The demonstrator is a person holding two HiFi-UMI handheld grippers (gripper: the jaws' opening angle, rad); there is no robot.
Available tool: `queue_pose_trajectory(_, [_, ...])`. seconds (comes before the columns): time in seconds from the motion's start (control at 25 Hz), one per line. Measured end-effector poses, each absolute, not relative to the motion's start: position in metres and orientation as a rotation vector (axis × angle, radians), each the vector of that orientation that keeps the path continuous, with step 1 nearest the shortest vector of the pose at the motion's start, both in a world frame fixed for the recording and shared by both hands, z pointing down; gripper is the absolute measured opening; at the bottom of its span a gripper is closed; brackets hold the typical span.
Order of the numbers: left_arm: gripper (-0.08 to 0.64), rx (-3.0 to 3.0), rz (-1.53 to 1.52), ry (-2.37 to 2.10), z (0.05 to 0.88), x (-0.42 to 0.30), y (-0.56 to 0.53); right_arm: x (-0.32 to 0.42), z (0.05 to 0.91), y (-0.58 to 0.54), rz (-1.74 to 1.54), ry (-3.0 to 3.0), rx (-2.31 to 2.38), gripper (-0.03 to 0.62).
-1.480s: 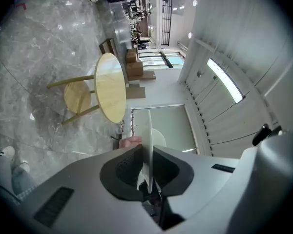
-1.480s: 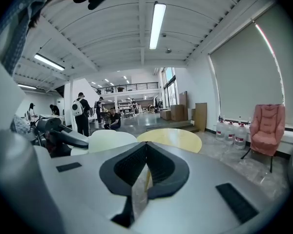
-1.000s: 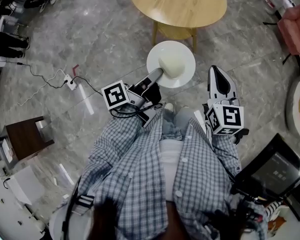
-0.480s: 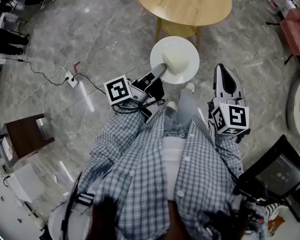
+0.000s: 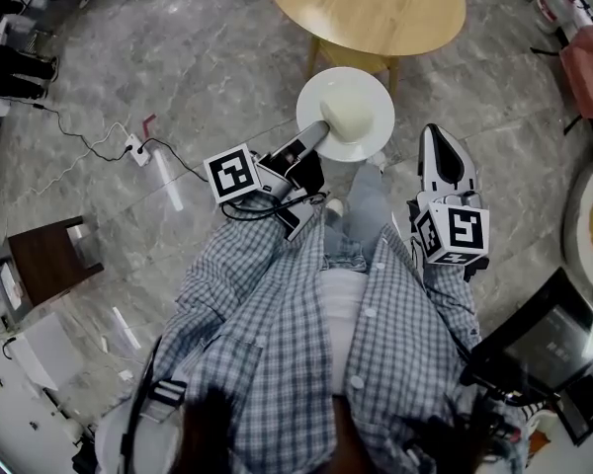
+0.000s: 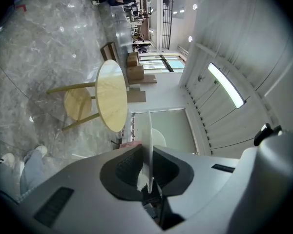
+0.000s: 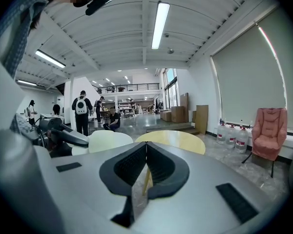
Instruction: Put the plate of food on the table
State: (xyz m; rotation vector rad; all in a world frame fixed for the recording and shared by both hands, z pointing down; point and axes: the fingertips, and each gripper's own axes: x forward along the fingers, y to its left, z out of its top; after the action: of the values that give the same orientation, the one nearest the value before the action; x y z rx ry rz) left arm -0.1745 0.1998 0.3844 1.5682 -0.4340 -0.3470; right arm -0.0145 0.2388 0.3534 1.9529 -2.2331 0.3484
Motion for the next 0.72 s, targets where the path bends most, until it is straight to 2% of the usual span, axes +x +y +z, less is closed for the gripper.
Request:
queue_pose_trajectory(0.36, [0.026, 1.575, -0.381, -0.453, 0.373, -0.175, 0.192, -0.019, 0.339, 0.221, 0.31, -2.305, 1.902, 0.008])
queue_pose_trajectory(0.72, [0.026, 1.555, -0.411, -0.512, 0.378, -0.121, 0.131, 0.046, 0.354, 0.15, 0.389, -2.332, 1.867, 0.008])
